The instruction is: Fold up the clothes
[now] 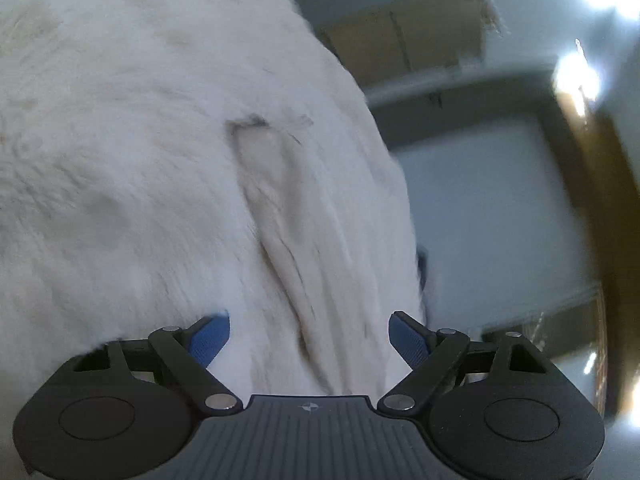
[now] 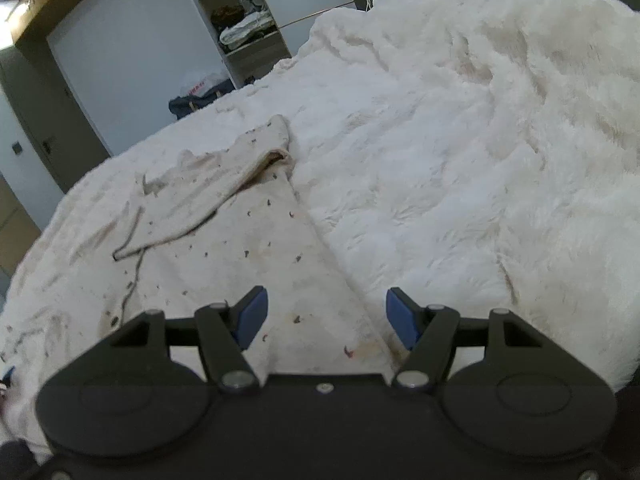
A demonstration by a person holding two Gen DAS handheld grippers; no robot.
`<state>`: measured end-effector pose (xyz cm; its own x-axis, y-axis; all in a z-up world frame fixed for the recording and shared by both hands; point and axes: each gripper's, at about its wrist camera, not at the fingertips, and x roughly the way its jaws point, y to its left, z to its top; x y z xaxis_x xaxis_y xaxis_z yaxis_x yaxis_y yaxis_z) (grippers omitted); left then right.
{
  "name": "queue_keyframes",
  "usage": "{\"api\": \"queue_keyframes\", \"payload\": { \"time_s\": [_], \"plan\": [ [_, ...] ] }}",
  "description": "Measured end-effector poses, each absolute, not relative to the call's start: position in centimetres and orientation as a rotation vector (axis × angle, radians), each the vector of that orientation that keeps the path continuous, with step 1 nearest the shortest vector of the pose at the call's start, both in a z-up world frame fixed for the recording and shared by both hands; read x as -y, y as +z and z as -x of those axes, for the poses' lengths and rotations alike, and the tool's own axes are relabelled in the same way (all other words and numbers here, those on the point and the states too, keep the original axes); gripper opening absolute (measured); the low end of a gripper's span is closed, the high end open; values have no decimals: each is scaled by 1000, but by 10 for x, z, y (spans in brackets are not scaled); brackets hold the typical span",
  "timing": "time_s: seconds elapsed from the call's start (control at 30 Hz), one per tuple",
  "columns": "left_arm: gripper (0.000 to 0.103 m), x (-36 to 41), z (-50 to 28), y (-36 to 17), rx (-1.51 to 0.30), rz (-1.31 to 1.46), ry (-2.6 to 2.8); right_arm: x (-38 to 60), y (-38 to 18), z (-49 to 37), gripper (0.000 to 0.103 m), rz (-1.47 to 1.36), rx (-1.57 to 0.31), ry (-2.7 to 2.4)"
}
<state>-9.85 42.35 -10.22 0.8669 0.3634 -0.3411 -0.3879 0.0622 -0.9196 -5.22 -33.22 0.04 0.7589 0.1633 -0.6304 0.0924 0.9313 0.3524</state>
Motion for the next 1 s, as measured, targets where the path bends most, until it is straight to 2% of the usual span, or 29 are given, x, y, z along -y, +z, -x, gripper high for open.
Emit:
{"api": "queue_keyframes", "payload": {
  "time_s": [0.23,0.27,0.3,0.33,0.37,0.57,0.7,0.9,1.0],
  "plan": [
    [79,-474,53,-121,158,1470,641,320,-2,40,64,-297,-769,-11],
    [68,-482,48,-121,190,1479,651,318,-2,38,64,-286,-778,-17],
    [51,-491,43,-120,208,1469,652,317,-2,37,64,-276,-783,-21],
    [39,-495,41,-120,210,1463,648,315,-2,36,64,-266,-789,-24],
    [5,-499,38,-121,203,1463,640,314,-3,35,64,-257,-794,-27],
    [3,-492,49,-116,255,1423,641,312,-4,33,64,-257,-803,-20],
    [4,-479,41,-79,263,1305,630,317,-2,37,64,-291,-786,-1],
    [4,-400,-25,49,122,835,486,330,-2,44,64,-386,-742,27],
    [4,-322,-74,101,90,671,321,336,-2,48,64,-427,-717,40]
  ]
}}
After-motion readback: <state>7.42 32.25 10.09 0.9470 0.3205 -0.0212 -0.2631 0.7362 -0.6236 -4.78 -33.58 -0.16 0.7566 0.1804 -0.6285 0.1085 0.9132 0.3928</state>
